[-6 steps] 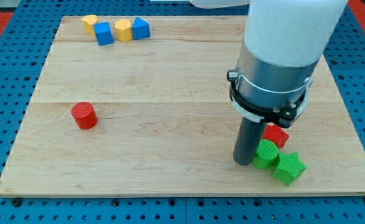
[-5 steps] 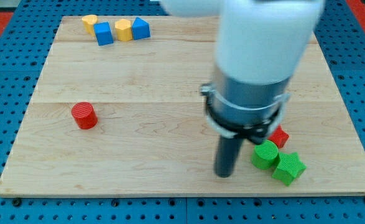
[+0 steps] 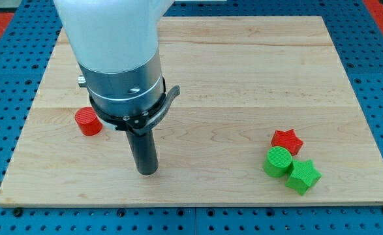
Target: Push the red circle into the blue cube
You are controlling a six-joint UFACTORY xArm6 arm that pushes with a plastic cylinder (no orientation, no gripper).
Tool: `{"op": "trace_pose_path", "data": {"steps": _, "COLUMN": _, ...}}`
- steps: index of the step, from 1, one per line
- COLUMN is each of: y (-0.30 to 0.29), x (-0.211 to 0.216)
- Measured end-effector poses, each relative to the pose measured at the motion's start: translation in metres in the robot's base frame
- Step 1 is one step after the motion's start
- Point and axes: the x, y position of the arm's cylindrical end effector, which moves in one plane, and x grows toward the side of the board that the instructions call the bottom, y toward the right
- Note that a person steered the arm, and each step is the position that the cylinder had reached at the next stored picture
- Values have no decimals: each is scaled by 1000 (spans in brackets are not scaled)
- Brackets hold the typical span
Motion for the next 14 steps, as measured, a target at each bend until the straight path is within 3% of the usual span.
{"op": "trace_pose_path", "data": {"steps": 4, "y": -53, "x": 3}}
{"op": "trace_pose_path", "data": {"steps": 9, "y": -104, "x": -99}}
{"op": "trace_pose_path", "data": {"steps": 14, "y": -104, "x": -89}}
